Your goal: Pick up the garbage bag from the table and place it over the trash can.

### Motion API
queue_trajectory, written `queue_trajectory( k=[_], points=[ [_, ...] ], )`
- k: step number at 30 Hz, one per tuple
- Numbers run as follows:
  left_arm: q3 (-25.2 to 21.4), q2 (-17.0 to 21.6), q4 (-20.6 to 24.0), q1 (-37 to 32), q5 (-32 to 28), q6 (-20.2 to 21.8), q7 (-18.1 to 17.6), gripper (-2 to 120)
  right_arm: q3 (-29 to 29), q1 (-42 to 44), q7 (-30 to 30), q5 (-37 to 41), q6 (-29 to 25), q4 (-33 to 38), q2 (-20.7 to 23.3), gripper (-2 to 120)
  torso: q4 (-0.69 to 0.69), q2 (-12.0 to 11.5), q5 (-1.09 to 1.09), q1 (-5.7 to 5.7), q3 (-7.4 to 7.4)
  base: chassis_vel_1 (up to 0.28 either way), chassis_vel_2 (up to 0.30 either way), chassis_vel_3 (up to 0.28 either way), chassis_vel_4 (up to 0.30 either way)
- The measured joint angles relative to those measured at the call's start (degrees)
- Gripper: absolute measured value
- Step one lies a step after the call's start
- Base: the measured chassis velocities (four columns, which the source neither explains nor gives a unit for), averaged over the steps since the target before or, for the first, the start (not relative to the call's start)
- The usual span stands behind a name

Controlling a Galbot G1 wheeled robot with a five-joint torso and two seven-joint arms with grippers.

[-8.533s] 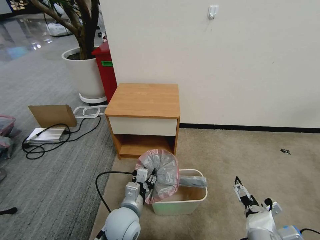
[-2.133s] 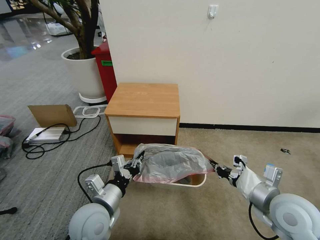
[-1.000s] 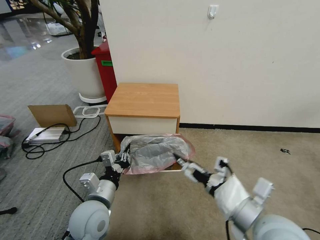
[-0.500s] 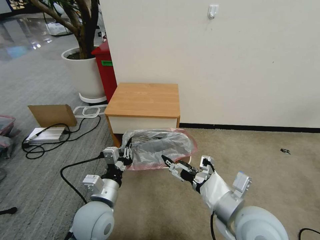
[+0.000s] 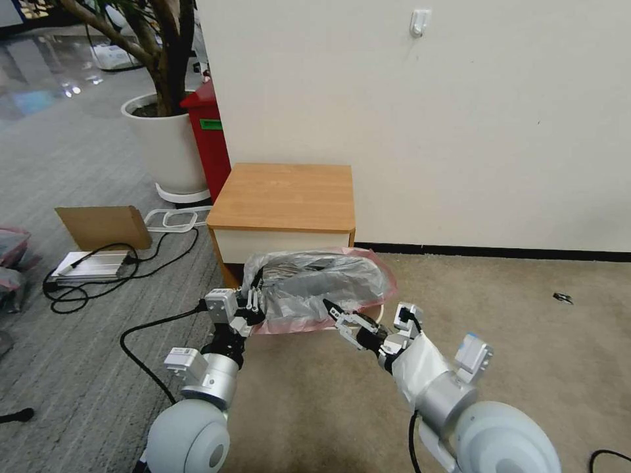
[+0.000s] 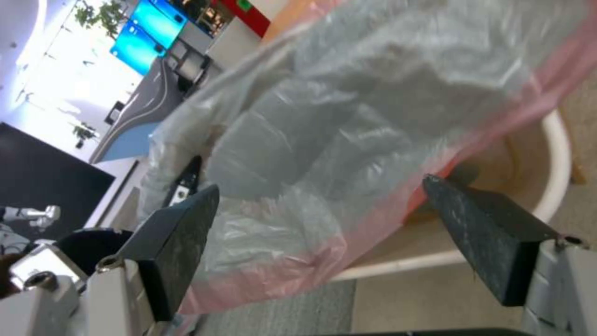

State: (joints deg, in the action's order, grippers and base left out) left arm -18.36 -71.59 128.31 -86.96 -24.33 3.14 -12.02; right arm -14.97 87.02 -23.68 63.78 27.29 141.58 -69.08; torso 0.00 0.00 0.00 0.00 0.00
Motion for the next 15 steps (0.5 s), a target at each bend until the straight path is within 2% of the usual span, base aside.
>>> queue_trajectory(
  k=[6,15],
  points=[
    [0.2,-0.48,0.12,-0.14,0.55,-0.4,0.02,11,-0.28,-0.2,-1.14,-0.81,0.71,0.32,0.94,88,0.0,0.0,0.0,0.0,0.0,0.0,0.0,0.0,0.0],
    [0.35,-0.28,0.48,0.25,0.49,-1.32,0.86,11,0.42,-1.14,-1.57,-1.2,0.84,-1.25,0.02,86,0.0,0.0,0.0,0.0,0.0,0.0,0.0,0.0,0.0]
  ],
)
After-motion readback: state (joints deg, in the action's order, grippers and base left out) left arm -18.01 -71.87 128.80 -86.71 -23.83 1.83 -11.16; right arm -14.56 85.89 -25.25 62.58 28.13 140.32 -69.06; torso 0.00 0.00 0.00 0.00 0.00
